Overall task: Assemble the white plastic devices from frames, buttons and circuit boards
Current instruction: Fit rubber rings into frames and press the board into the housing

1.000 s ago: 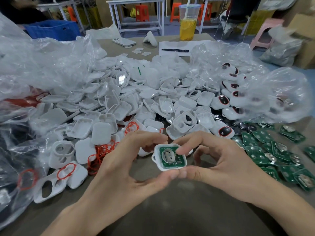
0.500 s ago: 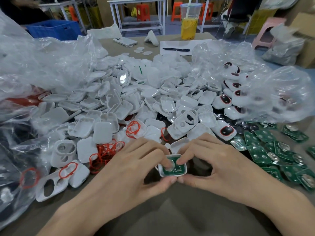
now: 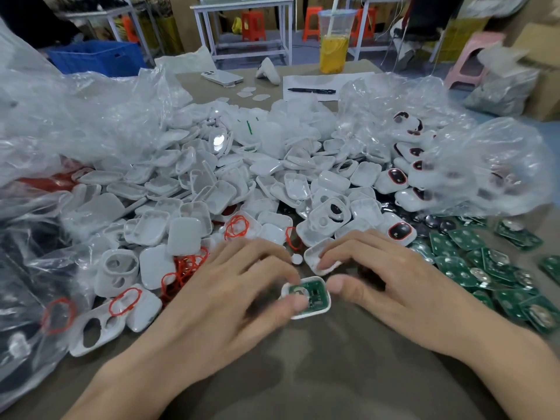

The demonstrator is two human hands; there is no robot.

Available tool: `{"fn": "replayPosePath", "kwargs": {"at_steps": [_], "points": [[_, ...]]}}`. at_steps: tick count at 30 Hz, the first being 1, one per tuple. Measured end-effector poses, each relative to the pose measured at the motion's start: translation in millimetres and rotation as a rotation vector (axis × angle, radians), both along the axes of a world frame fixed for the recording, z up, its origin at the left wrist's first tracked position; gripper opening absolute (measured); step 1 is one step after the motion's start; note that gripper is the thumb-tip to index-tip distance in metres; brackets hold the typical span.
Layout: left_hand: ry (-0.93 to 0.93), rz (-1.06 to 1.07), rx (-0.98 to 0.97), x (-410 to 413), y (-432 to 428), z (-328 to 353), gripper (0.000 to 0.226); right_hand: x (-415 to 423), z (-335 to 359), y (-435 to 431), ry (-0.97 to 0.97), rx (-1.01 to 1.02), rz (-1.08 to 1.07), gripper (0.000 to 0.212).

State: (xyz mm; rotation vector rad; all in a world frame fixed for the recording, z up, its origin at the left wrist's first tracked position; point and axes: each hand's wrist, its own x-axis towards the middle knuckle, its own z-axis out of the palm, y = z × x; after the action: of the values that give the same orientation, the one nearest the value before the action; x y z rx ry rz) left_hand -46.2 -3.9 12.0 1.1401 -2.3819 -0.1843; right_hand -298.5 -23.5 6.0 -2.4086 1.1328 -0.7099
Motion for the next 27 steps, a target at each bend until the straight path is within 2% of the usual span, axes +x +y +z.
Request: {"fn": "replayPosePath", "kwargs": {"at_steps": [2,5,10,15,17,18,20,22,23,25,27], "points": [[0.027,0.089,-0.05,6,-3,2,0.025,-1,2,0,-0.044,-0.004,-0.036,0.031],[-0.037,0.183,-0.08,17,-8,2,0.027,0,5,1,-0.106,-0.003,-0.088,0.027],[-0.099,0.191,-0.01,23,-11,-1,0.032,1,8,3,-0.132,-0.055,-0.145,0.024],[-0.186,0.176,-0.161,16,-16,-2,0.027,3,7,1,-0.128,-0.086,-0.163,0.017],[-0.157,0.155,-0.189,14,-15,-2,0.024,3,6,1,-0.138,-0.09,-0.169,0.015],[-0.055,0.161,-0.144,12,-13,-1,0.021,4,6,1,-0.158,-0.078,-0.174,0.014],[0.356,0.21,0.069,8,-7,2,0.017,6,7,2,-0.238,-0.023,-0.176,0.018],[0.761,0.152,0.324,5,-5,5,0.019,10,10,2,-0.376,0.076,-0.146,0.026],[0.892,0.097,0.434,4,-6,6,0.02,14,12,3,-0.455,0.134,-0.117,0.028],[1.028,0.002,0.601,6,-6,6,0.025,22,20,2,-0.574,0.221,-0.056,0.029],[1.036,-0.061,0.677,7,-7,4,0.035,30,27,-1,-0.628,0.292,-0.012,0.026]]}}
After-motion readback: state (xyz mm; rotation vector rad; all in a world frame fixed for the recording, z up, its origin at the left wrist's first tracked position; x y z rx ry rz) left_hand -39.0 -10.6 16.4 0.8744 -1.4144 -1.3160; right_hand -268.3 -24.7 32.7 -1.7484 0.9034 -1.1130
